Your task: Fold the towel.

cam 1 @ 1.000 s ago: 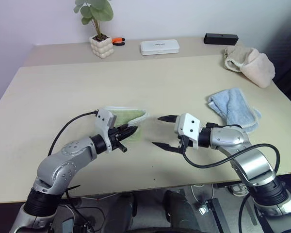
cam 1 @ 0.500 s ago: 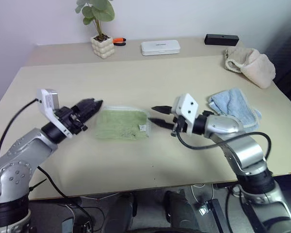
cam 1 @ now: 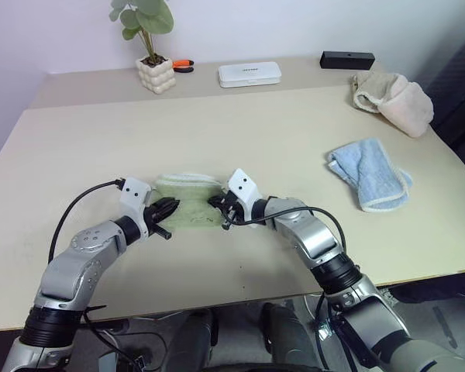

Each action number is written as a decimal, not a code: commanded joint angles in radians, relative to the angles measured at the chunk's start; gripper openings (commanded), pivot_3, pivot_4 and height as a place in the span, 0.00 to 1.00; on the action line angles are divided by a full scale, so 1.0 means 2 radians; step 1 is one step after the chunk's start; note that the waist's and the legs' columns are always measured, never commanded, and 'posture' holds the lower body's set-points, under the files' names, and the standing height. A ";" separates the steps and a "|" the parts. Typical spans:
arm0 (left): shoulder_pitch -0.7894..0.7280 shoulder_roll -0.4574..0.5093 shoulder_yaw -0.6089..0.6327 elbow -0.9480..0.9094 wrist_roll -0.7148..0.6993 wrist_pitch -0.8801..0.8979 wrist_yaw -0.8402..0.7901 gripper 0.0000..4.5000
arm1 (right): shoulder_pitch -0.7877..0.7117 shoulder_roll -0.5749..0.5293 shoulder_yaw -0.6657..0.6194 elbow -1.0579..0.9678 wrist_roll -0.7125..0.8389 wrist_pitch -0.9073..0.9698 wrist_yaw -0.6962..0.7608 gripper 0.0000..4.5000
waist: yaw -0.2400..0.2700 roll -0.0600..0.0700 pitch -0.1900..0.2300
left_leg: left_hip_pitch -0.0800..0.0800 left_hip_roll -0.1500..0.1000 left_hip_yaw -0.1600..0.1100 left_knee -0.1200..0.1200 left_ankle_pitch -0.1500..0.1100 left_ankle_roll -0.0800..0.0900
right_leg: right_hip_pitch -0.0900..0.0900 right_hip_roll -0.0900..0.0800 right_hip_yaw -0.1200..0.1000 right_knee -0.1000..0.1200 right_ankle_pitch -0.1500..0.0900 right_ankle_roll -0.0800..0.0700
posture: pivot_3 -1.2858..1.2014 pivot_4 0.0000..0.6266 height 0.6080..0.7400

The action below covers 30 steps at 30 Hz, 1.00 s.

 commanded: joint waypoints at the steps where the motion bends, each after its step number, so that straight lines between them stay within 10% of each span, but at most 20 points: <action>1: 0.002 -0.026 0.028 0.007 -0.004 -0.021 -0.002 0.12 | 0.004 0.015 -0.018 -0.023 0.002 -0.011 -0.015 0.01 | 0.001 0.000 0.000 | 0.000 0.000 0.000 0.000 0.000 0.000 | 0.000 0.000 0.000 0.000 0.000 0.000 | 0.52 0.24 1.00; 4: -0.001 -0.048 0.090 -0.025 -0.060 -0.005 0.010 0.11 | 0.003 0.001 -0.042 -0.075 0.019 -0.002 -0.004 0.13 | 0.001 0.000 0.000 | 0.000 0.000 0.000 0.000 0.000 0.000 | 0.000 0.000 0.000 0.001 0.000 0.000 | 0.52 0.24 1.00; 7: 0.003 -0.043 0.187 -0.033 -0.135 0.034 0.035 0.30 | 0.010 -0.059 -0.055 -0.156 0.025 0.002 0.037 0.40 | 0.001 0.000 0.000 | -0.001 0.000 0.000 0.001 0.000 0.000 | -0.002 -0.001 0.000 0.002 0.000 0.000 | 0.52 0.24 1.00; 13: 0.033 -0.028 0.227 -0.024 -0.193 0.128 0.054 0.99 | 0.054 -0.147 -0.051 -0.265 0.061 0.009 0.113 1.00 | 0.000 0.000 0.000 | -0.001 0.000 0.000 0.000 0.000 0.000 | -0.002 -0.001 0.000 0.003 -0.001 0.001 | 0.52 0.24 1.00; 24: -0.004 -0.098 0.182 -0.002 -0.267 0.265 0.131 1.00 | 0.072 -0.153 -0.051 -0.282 0.054 -0.010 0.112 1.00 | 0.004 -0.001 0.000 | 0.000 0.000 0.000 0.002 0.000 0.000 | -0.001 -0.001 0.000 0.004 -0.001 0.001 | 0.52 0.24 1.00; 30: -0.017 -0.131 0.176 -0.001 -0.266 0.264 0.145 0.47 | 0.075 -0.150 -0.046 -0.286 0.040 -0.016 0.097 1.00 | 0.007 -0.001 0.000 | 0.000 0.000 0.000 0.002 0.000 0.000 | -0.001 -0.001 0.000 0.004 -0.001 0.000 | 0.52 0.24 1.00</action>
